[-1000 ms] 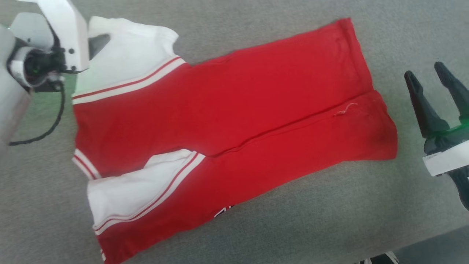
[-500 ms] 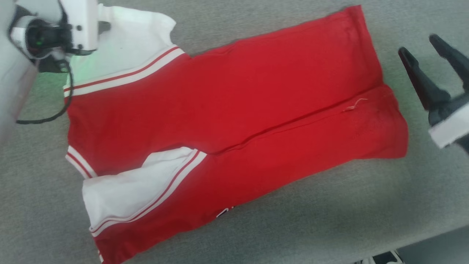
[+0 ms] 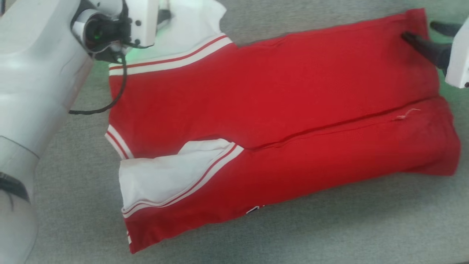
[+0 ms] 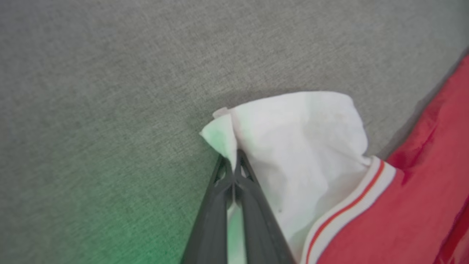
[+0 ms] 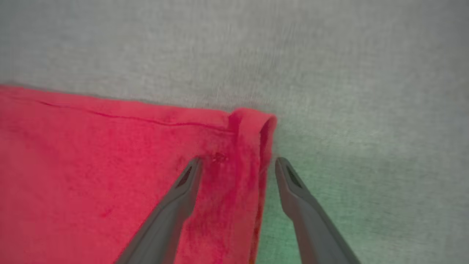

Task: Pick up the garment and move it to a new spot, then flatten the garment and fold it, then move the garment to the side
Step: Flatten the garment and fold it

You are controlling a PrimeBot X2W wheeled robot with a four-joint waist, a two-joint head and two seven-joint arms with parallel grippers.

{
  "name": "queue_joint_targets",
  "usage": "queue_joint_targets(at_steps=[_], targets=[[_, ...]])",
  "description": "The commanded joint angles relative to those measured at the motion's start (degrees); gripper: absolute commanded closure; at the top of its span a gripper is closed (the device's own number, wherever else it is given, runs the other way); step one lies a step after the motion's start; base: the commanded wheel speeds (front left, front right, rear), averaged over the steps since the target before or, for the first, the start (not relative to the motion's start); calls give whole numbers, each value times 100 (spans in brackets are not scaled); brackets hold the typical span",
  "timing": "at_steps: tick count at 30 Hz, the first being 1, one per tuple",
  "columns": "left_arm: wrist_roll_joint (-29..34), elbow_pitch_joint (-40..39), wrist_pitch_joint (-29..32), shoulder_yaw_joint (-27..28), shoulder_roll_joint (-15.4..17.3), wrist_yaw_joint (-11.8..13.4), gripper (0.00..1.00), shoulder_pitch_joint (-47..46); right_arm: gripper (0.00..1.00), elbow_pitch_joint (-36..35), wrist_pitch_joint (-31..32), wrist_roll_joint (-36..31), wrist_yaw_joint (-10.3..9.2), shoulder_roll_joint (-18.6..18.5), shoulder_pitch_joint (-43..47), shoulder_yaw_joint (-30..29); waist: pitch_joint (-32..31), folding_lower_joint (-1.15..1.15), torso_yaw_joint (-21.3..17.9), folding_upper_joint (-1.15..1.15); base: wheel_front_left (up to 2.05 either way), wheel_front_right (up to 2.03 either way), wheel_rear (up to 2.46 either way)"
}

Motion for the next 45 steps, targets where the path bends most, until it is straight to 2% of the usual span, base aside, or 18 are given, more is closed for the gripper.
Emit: queue_joint_targets(at_steps=[1, 5, 6, 7, 8, 11, 16, 24, 29, 30, 31, 34, 37, 40, 42, 45], targets=[[-24, 40, -22, -63, -87, -32, 100, 17, 0, 170, 227, 80, 0, 44, -133, 147, 89, 0, 101, 0, 0, 0, 0], [-33, 34, -155, -97, -233, -35, 100, -20, 0, 521, 599, 14, 0, 69, -408, 630, 153, 0, 219, 0, 0, 0, 0], [-33, -5, -195, -120, -271, -37, 100, -15, 11, 590, 566, 9, 0, 72, -469, 693, 158, 0, 249, 0, 0, 0, 0], [-45, -59, -259, -133, -298, -38, 100, 8, 68, 655, 524, -12, 0, 70, -516, 772, 153, 0, 279, 0, 0, 0, 0], [-63, -110, -327, -138, -301, -39, 100, 42, 100, 718, 443, -19, 0, 62, -558, 818, 139, 0, 310, 0, 0, 0, 0], [-123, -356, -654, -125, -258, -40, 100, 128, 100, 790, 82, 2, -1, -49, -608, 867, -4, 0, 420, 0, 0, 0, 0], [-341, -1175, -1363, -66, 52, -40, 100, 527, 100, 551, -564, 329, 0, -326, -346, 921, -544, 0, 630, 0, 0, 0, 0], [-488, -3147, -2462, -216, 1106, -40, 100, 1662, 100, -301, -1005, 967, -1, -1220, 650, 1005, -1286, 0, 1003, 0, 0, 0, 0], [-554, -4048, -3223, -152, 1677, -29, 100, 2567, 100, -637, -1361, 1312, 0, -1592, 1301, 857, -1472, 0, 1126, 0, 0, 0, 0], [-530, -4279, -3393, -173, 1781, 12, 100, 2803, 100, -704, -1456, 1397, 0, -1683, 1498, 824, -1502, 0, 1163, 0, 0, 0, 0], [-558, -4714, -3784, -116, 2003, 184, 100, 3241, 100, -858, -1631, 1547, 1, -1866, 1871, 757, -1522, 0, 1190, 0, 0, 0, 0], [-524, -5397, -4205, -184, 2310, 499, 100, 3912, 100, -1003, -1892, 1698, 0, -2103, 2366, 672, -1522, 0, 1204, 0, 0, 0, 0], [-492, -5930, -4580, -294, 2458, 817, 100, 4499, 100, -1114, -2150, 1846, 0, -2215, 2804, 587, -1480, 0, 1213, 0, 0, 0, 0], [-427, -6056, -4726, -473, 2400, 982, 100, 4854, 100, -1208, -2369, 1943, 0, -2230, 3083, 506, -1386, 0, 1241, 0, 0, 0, 0], [-379, -5940, -4696, -596, 2228, 1000, 100, 4942, 100, -1186, -2470, 1951, 0, -2238, 3215, 489, -1310, 0, 1268, 0, 0, 0, 0], [-423, -5566, -4665, -701, 1960, 886, 100, 4947, 100, -1049, -2502, 1909, 0, -2131, 3296, 505, -1225, 0, 1269, 0, 0, 0, 0]])
